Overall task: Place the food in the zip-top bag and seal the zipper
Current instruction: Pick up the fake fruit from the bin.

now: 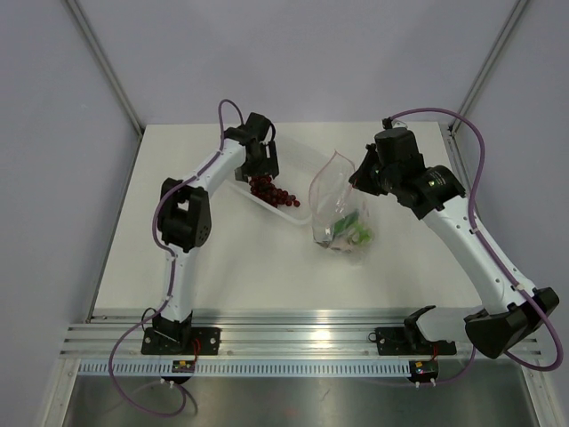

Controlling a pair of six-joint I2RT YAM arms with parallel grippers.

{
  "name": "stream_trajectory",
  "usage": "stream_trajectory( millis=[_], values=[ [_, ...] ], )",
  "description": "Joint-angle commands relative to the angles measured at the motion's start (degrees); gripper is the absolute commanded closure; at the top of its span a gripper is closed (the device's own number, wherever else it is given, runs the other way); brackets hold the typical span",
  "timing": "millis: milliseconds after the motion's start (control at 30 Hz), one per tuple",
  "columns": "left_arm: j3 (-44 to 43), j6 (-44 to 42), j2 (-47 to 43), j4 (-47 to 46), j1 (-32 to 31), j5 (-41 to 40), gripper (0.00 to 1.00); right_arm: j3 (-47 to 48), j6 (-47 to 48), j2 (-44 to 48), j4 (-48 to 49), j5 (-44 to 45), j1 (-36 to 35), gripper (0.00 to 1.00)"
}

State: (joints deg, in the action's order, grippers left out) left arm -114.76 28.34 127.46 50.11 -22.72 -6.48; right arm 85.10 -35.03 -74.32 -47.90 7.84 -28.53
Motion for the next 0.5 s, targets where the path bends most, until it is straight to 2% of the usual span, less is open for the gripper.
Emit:
stream_trajectory(
  millis=[0, 233, 367, 400, 467],
  values=[
    [-2.7, 0.9, 2.8, -0.1, -0.8, -1.0, 0.18, 0.9, -0.8, 1.6, 1.1, -0.3, 0.0, 1.0],
    [-3.7, 2.4, 6.4, -0.2, -2.1, 0.6, 0.27, 0.5, -1.1, 2.7, 0.4, -0.1, 0.0, 1.0],
    [-4.5, 2.3, 6.5, -1.0, -2.3, 1.5, 0.37, 0.4, -1.2, 3.2, 0.2, 0.2, 0.0, 1.0],
    [-5.1, 1.9, 6.2, -1.0, -2.4, 1.9, 0.46, 0.4, -1.2, 3.3, -0.1, 0.3, 0.0, 1.0],
    [-5.6, 1.4, 5.0, -1.4, -2.5, 2.2, 0.56, 0.3, -1.3, 3.5, -0.2, 0.4, 0.0, 1.0]
  ],
)
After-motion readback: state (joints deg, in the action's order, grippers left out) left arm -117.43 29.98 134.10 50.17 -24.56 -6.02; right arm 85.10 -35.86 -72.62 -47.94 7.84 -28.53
